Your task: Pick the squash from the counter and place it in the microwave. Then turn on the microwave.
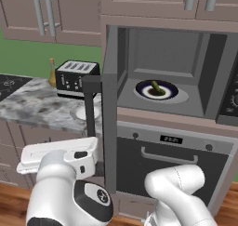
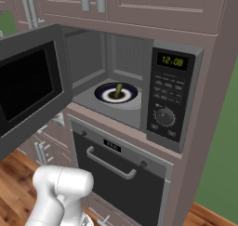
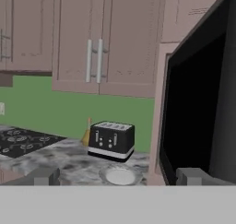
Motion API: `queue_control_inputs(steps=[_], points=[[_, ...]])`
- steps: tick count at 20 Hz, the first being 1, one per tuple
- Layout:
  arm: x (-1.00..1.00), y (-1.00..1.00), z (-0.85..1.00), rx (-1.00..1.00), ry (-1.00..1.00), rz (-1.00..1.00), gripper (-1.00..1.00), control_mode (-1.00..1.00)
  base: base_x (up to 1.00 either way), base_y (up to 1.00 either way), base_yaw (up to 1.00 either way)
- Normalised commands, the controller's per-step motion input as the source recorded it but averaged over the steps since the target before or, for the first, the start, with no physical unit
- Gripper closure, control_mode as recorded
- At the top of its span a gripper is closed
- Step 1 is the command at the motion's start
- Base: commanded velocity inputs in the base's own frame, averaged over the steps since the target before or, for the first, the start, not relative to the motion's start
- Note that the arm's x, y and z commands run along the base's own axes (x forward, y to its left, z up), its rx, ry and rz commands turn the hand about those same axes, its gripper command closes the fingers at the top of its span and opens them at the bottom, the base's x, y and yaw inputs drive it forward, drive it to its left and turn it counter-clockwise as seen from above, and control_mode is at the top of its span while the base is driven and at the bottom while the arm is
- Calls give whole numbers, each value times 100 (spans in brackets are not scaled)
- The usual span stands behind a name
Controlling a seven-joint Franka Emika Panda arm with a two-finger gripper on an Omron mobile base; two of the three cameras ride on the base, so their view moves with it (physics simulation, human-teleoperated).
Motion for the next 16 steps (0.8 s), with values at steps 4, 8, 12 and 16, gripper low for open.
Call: queue_control_inputs(steps=[4,8,12,16], points=[[15,0,0,0,0,0,-100,-100,0,0,0],[0,-15,0,0,0,0,-100,-100,0,0,0],[0,-24,0,0,0,0,-100,-100,0,0,0],[0,-23,0,0,-1,0,-100,-100,0,0,0]])
